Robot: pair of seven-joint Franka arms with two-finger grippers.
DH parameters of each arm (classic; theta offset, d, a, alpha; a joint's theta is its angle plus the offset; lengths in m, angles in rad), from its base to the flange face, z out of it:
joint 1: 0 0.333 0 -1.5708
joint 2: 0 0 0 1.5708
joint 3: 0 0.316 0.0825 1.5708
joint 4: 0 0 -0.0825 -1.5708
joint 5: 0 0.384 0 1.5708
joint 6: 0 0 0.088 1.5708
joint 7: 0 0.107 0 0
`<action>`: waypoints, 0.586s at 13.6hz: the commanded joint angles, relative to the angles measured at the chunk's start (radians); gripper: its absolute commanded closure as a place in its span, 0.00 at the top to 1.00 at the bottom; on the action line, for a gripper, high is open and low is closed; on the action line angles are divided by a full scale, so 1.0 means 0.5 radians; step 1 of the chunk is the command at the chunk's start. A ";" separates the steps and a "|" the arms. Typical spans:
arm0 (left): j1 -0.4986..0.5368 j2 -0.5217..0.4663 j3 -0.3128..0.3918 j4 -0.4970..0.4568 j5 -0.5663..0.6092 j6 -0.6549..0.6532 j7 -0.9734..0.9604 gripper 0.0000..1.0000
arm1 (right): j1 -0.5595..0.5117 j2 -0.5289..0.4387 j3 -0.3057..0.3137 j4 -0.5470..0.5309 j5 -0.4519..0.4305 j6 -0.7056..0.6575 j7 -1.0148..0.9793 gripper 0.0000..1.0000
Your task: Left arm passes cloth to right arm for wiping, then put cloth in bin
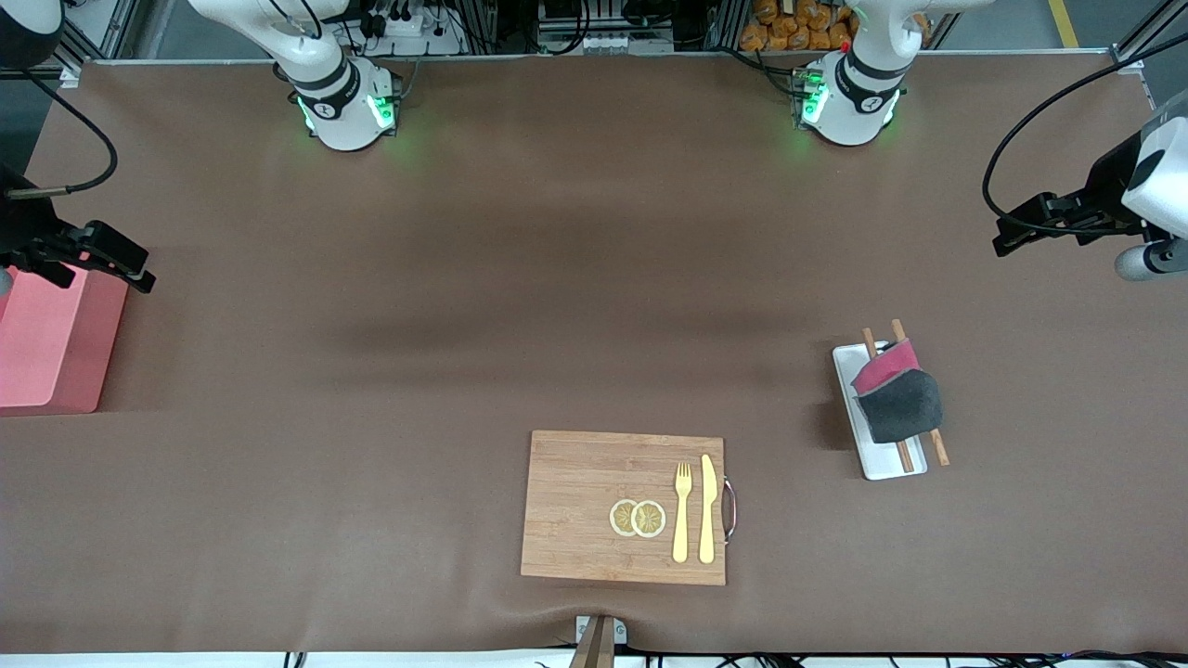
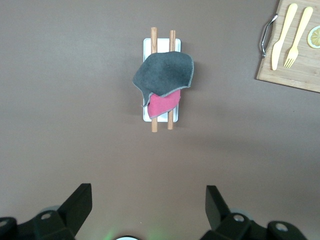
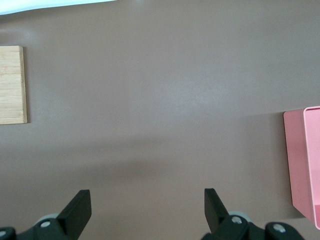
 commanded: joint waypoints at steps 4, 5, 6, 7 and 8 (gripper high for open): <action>0.002 0.014 0.001 0.041 0.046 -0.030 0.009 1.00 | -0.011 -0.003 0.002 -0.017 -0.019 -0.008 0.012 1.00; 0.002 0.051 0.001 0.041 0.043 -0.030 0.012 1.00 | -0.011 -0.003 0.002 -0.017 -0.019 -0.005 0.012 1.00; 0.011 0.088 0.001 0.041 0.049 -0.027 0.024 1.00 | -0.011 -0.003 0.002 -0.017 -0.019 -0.005 0.012 1.00; 0.026 0.164 0.007 0.041 0.046 -0.009 0.024 1.00 | -0.011 -0.003 0.002 -0.017 -0.019 -0.005 0.012 1.00; 0.024 0.235 0.007 0.038 0.049 0.019 0.024 1.00 | -0.011 -0.003 0.002 -0.017 -0.019 -0.005 0.012 1.00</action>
